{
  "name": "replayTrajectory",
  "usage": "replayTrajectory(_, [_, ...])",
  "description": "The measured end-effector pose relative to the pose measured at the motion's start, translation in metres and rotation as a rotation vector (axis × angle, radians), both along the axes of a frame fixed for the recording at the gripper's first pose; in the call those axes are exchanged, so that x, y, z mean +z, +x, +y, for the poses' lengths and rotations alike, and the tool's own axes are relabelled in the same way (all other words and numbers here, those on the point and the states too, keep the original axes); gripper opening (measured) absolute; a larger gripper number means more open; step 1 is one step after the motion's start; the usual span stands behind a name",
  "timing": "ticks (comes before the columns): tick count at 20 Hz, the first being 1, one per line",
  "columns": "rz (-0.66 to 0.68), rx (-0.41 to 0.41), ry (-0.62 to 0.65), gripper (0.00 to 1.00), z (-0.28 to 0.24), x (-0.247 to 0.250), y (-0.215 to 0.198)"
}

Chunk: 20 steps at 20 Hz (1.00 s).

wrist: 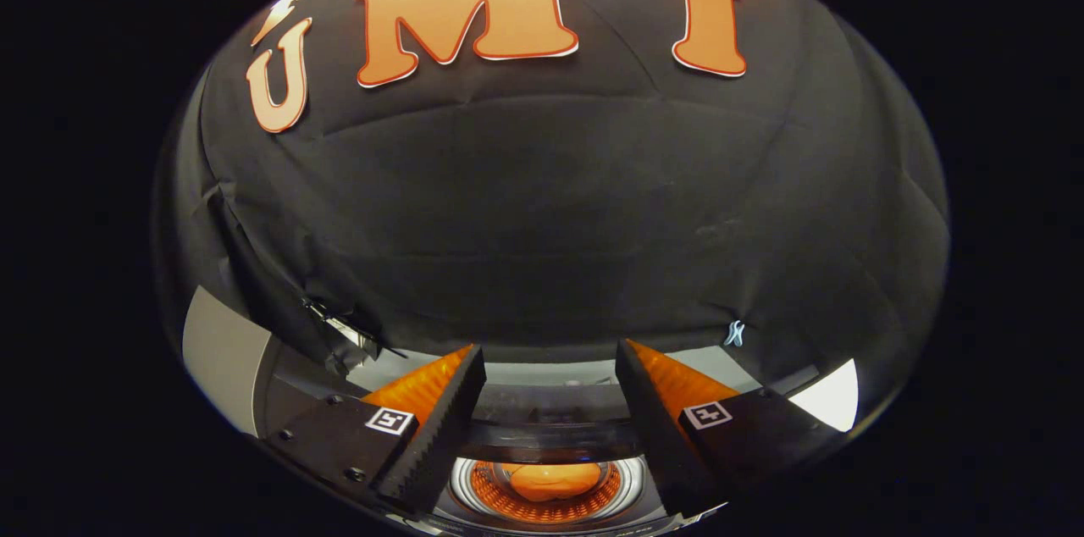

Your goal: Put the clothes into the washing machine and then close the washing machine lid.

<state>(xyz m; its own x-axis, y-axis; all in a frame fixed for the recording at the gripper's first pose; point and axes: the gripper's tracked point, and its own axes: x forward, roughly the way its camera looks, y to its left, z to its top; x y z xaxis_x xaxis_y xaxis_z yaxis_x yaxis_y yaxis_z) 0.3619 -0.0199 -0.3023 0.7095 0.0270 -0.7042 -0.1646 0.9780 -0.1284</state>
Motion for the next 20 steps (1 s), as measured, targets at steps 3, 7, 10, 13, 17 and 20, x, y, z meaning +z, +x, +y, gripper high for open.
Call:
replayTrajectory(3, [-0.021,-0.006,-0.003,1.00,-0.005,0.003,-0.023])
replayTrajectory(7, [-0.049,-0.024,-0.016,1.00,-0.009,0.002,-0.049])
replayTrajectory(10, [-0.036,-0.034,-0.042,1.00,-0.012,-0.004,-0.069])
replayTrajectory(13, [-0.012,-0.059,-0.047,0.99,-0.019,-0.012,-0.093])
replayTrajectory(17, [0.034,-0.112,-0.053,1.00,-0.028,-0.034,-0.137])
replayTrajectory(20, [0.079,-0.165,-0.012,0.99,-0.033,-0.061,-0.168])
